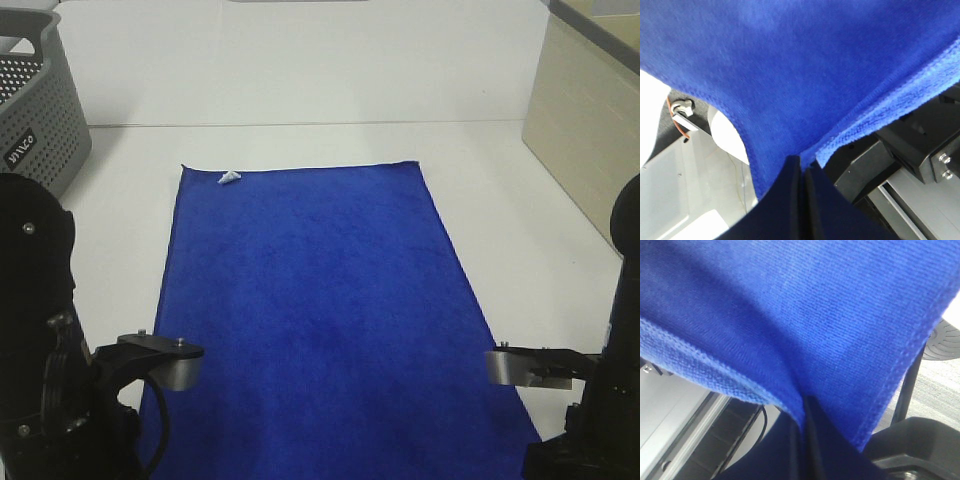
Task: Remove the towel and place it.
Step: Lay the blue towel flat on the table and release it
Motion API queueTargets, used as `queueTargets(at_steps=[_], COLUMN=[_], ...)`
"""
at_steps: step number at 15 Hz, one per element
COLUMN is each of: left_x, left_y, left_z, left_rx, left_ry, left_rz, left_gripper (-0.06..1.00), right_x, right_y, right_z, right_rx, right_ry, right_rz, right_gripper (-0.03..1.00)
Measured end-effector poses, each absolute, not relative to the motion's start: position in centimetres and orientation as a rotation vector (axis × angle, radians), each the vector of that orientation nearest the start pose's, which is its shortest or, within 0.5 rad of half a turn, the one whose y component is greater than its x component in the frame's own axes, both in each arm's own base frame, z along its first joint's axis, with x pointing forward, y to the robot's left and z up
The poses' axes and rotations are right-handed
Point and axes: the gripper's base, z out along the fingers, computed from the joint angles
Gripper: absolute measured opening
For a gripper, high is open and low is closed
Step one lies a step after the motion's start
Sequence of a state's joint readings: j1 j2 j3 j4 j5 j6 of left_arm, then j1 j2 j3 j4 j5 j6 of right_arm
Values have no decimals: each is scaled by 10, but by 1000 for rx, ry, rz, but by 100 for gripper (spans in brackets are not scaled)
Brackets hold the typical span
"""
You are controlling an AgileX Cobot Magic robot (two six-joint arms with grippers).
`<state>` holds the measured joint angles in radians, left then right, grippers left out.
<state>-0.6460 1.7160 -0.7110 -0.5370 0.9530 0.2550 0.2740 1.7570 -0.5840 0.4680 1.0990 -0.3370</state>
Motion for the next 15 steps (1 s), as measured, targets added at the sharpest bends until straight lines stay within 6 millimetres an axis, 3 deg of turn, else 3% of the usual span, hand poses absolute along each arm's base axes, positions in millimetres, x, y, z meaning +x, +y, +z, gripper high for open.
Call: queueTargets(at_steps=[6,10,15], left_x=[171,177,165], left_y=[-177,-181,-193], left_z=[111,111,113], left_rx=[904,918,1034], left_ry=[3427,3430,3420], left_rz=[-533,-541,-521], left_gripper=[0,0,4], right_x=[165,165,165], right_y=[84,84,87], right_z=[93,89,89], right_rx=[325,331,344], right_ry=[-2420,-2414,-2412], right_rz=[-453,-447,-509], right_gripper=[2,2,8])
